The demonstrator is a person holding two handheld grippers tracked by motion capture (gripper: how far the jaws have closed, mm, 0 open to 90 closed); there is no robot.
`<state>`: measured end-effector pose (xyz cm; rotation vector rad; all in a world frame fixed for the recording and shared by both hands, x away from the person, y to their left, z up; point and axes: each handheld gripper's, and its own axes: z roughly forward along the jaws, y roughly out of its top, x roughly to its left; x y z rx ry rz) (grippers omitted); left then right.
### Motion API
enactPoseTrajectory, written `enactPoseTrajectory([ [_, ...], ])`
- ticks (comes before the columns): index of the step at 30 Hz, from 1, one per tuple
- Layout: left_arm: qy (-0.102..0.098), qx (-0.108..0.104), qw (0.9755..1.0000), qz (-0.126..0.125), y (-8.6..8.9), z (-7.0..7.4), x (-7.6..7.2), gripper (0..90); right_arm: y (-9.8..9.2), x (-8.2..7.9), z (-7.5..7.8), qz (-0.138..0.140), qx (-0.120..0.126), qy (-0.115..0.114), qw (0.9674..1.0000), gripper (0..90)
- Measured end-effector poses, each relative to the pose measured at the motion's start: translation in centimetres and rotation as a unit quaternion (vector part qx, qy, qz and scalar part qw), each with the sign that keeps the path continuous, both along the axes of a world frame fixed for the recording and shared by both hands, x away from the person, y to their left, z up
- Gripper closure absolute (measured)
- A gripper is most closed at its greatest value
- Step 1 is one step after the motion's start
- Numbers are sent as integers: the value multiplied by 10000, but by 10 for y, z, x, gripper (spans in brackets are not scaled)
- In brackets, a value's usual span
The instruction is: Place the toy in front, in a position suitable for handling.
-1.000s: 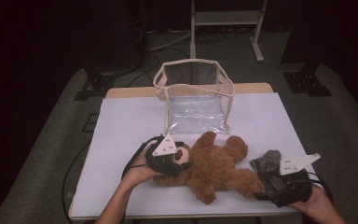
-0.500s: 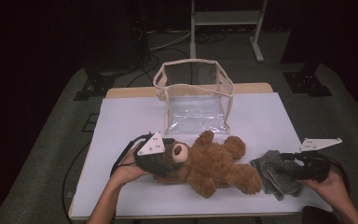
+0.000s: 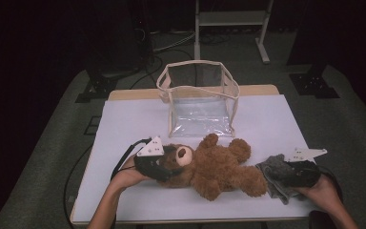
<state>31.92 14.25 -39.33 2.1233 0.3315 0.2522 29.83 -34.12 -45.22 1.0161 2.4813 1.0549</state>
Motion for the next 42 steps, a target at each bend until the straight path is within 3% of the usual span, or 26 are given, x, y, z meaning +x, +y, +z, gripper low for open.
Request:
enactPoseTrajectory([
  [3, 22, 78, 9999, -139, 0, -3, -7, 231, -3, -1, -1, -90, 51, -56, 9999, 537],
  [6, -22, 192, 9995, -265, -1, -1, -14, 231, 0, 0, 2, -101, -106, -85, 9999, 632],
  [10, -73, 298, 9990, -312, -3, 0, -20, 237, -1, 5, 12, -66, -61, -2, 10000, 680],
  [13, -105, 324, 9990, -302, -3, 1, -20, 240, -1, 7, 22, -25, 97, -42, 9999, 682],
  [14, -116, 327, 9990, -286, -4, 0, -20, 240, 2, 7, 43, 118, 415, -200, 9989, 681],
  [15, -124, 337, 9989, -285, -4, 0, -20, 240, 2, 7, 43, 118, 415, -200, 9989, 681],
  [16, -125, 325, 9991, -258, -4, 0, -19, 240, 6, 6, 54, 244, 553, -260, 9978, 681],
  [20, -162, 349, 9992, -137, -7, 0, -19, 240, 39, 1, 94, 899, 904, -590, 9901, 680],
  [25, -209, 340, 9992, -61, -8, -1, -19, 237, 100, -4, 132, 1853, 940, -929, 9738, 680],
  [26, -207, 337, 9992, -57, -8, -1, -19, 237, 107, -5, 136, 1971, 932, -964, 9712, 680],
  [29, -193, 314, 9993, -44, -8, -1, -18, 235, 137, -7, 147, 2392, 1085, -1063, 9590, 678],
  [31, -194, 305, 9993, -46, -8, -1, -18, 233, 151, -6, 144, 2548, 1004, -1072, 9558, 677],
  [33, -216, 299, 9993, -58, -7, -1, -19, 233, 166, -1, 129, 2661, 784, -922, 9563, 671],
  [35, -221, 291, 9993, -61, -7, -2, -19, 232, 172, 3, 103, 2638, 346, -716, 9613, 647],
  [36, -226, 288, 9993, -79, -7, -2, -20, 232, 172, 3, 103, 2638, 346, -716, 9613, 647],
  [37, -242, 284, 9992, -111, -6, -2, -20, 231, 164, 2, 91, 2629, 464, -605, 9618, 584],
  [38, -244, 270, 9993, -114, -7, -2, -20, 231, 164, 2, 91, 2629, 464, -605, 9618, 584],
  [42, -240, 333, 9991, -83, -8, -1, -19, 225, 149, -7, 101, 2506, 456, -469, 9659, 383],
])
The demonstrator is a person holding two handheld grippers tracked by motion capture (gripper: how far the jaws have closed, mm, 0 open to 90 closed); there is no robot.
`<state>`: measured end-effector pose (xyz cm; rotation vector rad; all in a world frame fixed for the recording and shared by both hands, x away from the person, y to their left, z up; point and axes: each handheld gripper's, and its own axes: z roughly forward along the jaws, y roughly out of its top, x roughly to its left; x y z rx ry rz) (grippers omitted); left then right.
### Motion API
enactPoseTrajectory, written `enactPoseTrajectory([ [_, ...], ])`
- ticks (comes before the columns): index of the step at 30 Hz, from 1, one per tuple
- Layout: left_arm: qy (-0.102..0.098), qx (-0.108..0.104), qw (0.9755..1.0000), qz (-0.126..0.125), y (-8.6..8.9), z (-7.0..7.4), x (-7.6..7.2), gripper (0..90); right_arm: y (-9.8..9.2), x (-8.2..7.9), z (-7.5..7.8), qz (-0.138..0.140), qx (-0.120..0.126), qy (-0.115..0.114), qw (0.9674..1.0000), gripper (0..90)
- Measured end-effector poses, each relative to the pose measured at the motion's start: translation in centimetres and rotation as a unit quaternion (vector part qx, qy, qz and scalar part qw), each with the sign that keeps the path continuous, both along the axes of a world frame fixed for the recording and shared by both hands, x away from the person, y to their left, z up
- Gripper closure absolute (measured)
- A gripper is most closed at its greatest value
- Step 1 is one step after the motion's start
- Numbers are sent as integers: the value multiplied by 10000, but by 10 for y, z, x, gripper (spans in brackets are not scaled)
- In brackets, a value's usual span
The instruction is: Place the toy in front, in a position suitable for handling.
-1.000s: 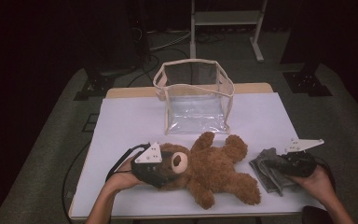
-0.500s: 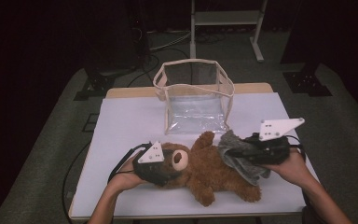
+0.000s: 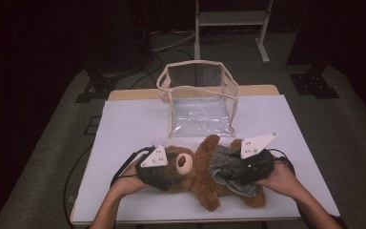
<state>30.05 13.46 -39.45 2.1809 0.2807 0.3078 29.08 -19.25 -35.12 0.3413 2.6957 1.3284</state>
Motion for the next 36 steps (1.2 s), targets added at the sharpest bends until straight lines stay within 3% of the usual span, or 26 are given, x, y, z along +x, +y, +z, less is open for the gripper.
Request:
enactPoseTrajectory([
  [4, -2, 19, 10000, 0, -1, 0, -2, 222, -17, -8, 19, -36, 124, 34, 9999, 325],
  [6, -17, 30, 10000, 2, -1, 1, -2, 221, -25, -9, 26, -154, 219, -33, 9996, 334],
  [8, -11, 50, 10000, 5, -2, 1, -2, 221, -29, -7, 28, -295, 335, 48, 9990, 382],
  [9, -6, 55, 10000, 2, -2, 1, -2, 221, -28, -2, 25, -364, 303, 57, 9989, 450],
  [12, 9, 106, 9999, -53, -2, 2, -3, 221, -20, 3, 19, -319, 265, 158, 9990, 500],
  [14, -22, 178, 9998, -87, -2, 3, -4, 222, -7, 9, 9, -206, 170, 199, 9994, 517],
  [15, -43, 204, 9997, -105, -2, 3, -5, 221, 4, 12, 0, -51, 227, 314, 9992, 579],
  [19, -120, 278, 9994, -180, 2, 4, -5, 215, 13, 8, -14, 22, 260, 175, 9995, 628],
  [22, -98, 132, 9996, -212, 7, 8, -5, 183, 5, 2, -24, -37, 523, 161, 9985, 655],
  [24, -121, 209, 9997, -79, 10, 9, -4, 133, -3, -2, -30, -13, 667, 152, 9977, 671],
  [25, -39, 197, 9998, -52, 12, 9, -3, 107, -7, -5, -33, 4, 743, 170, 9971, 680],
  [28, 64, 87, 9998, -142, 13, 4, -2, 125, -17, -12, -39, -48, 912, 80, 9958, 701],
  [31, 227, 103, 9995, -173, 14, -4, 0, 187, -24, -16, -40, -118, 904, 4, 9958, 719],
  [32, 283, 22, 9994, -173, 15, -6, 0, 204, -25, -16, -39, -150, 861, -4, 9962, 721],
  [36, 335, -43, 9993, -187, 10, -11, -2, 240, -33, -16, -39, -248, 733, -11, 9970, 735],
])
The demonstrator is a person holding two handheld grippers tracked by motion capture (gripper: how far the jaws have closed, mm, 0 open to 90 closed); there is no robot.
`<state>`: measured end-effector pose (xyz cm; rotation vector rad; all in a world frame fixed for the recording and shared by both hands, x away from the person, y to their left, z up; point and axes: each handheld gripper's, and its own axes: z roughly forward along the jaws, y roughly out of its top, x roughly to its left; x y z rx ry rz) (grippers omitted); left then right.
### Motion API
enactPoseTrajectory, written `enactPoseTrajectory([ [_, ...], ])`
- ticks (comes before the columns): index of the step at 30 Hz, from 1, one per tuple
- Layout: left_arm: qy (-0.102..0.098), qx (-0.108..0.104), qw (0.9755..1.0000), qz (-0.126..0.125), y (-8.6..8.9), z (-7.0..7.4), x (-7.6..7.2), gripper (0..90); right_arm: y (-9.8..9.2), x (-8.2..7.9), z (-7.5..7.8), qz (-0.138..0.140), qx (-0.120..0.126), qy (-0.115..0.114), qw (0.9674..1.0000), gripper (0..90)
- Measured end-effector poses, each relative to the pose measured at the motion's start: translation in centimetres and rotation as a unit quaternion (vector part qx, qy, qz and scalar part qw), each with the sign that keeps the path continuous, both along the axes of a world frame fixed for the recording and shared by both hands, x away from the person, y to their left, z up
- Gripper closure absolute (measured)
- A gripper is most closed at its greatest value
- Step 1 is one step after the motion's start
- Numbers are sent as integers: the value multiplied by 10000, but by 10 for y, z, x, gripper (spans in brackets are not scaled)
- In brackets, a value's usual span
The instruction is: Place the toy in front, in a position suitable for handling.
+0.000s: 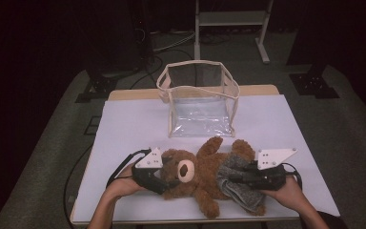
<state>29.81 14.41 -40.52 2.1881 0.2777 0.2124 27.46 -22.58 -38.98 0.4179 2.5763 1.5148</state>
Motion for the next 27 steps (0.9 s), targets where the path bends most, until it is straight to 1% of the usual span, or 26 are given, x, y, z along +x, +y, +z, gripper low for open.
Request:
enactPoseTrajectory([
  [3, 0, 38, 10000, 28, -7, -2, -2, 242, -8, 3, 0, -157, -16, -7, 9999, 739],
  [9, -59, 14, 9999, 89, -21, 0, -3, 247, -18, 10, 2, -419, -125, -88, 9990, 743],
  [11, -74, 8, 9999, 106, -25, 1, -2, 247, -23, 14, 1, -465, -119, -29, 9988, 747],
  [14, -115, -10, 9999, 102, -29, 0, -2, 248, -30, 18, -1, -521, 4, 122, 9986, 748],
  [17, -146, 14, 9998, 110, -25, 2, -1, 247, -39, 19, -7, -648, 96, 198, 9977, 748],
  [20, -213, 63, 9997, 100, -19, 4, 0, 247, -45, 15, -14, -646, 247, 343, 9970, 749],
  [22, -223, 74, 9997, 108, -13, 5, 2, 248, -47, 13, -16, -641, 216, 393, 9969, 749],
  [26, -156, -28, 9998, 120, -5, 6, 4, 258, -51, 13, -17, -661, 22, 406, 9970, 749],
  [27, -146, -34, 9998, 107, -4, 6, 5, 258, -52, 14, -18, -672, 21, 437, 9968, 749],
])
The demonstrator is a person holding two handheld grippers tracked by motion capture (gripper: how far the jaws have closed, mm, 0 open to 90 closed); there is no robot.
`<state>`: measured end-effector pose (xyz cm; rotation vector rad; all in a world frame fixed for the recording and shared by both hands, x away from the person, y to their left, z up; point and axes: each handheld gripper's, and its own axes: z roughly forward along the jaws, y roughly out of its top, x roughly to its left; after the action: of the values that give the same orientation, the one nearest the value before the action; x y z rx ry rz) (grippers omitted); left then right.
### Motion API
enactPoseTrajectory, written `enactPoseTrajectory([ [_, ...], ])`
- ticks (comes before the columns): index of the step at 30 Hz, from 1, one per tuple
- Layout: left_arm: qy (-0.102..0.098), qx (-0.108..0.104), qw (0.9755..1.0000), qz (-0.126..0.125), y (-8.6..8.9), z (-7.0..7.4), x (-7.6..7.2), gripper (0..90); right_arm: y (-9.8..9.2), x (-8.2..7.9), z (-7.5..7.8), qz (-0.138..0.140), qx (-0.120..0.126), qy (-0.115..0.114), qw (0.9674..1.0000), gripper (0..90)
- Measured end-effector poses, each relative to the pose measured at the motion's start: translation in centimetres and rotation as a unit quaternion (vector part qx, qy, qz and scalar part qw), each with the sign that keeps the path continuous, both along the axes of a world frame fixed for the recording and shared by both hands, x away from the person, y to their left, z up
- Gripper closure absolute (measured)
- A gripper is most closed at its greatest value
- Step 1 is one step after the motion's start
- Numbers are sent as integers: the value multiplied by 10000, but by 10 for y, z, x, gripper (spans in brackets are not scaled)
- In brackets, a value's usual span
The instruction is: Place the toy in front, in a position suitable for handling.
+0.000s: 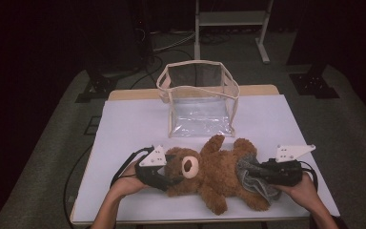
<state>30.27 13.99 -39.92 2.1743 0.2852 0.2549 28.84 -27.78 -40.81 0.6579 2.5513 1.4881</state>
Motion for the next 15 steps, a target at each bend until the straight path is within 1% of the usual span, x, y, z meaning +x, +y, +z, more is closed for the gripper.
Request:
enactPoseTrajectory([
  [3, 21, -23, 10000, -30, 3, 0, 1, 251, -2, 2, -3, -11, -15, 70, 10000, 749],
  [6, 38, -10, 10000, 2, 5, 0, 1, 208, -2, 2, -3, -44, -37, 57, 10000, 749],
  [8, 32, 65, 10000, -3, 5, -1, 0, 176, -2, 2, -3, -153, -65, 16, 9999, 749],
  [9, 29, 84, 10000, -3, 5, -2, 0, 151, -2, 3, -3, -207, -69, 32, 9998, 749],
  [13, 71, 112, 9999, -36, 2, -6, 0, 148, -4, 6, -7, -416, -117, 23, 9991, 749],
  [15, 64, 133, 9999, -47, 1, -7, -1, 172, -5, 6, -7, -441, 21, 61, 9990, 749],
])
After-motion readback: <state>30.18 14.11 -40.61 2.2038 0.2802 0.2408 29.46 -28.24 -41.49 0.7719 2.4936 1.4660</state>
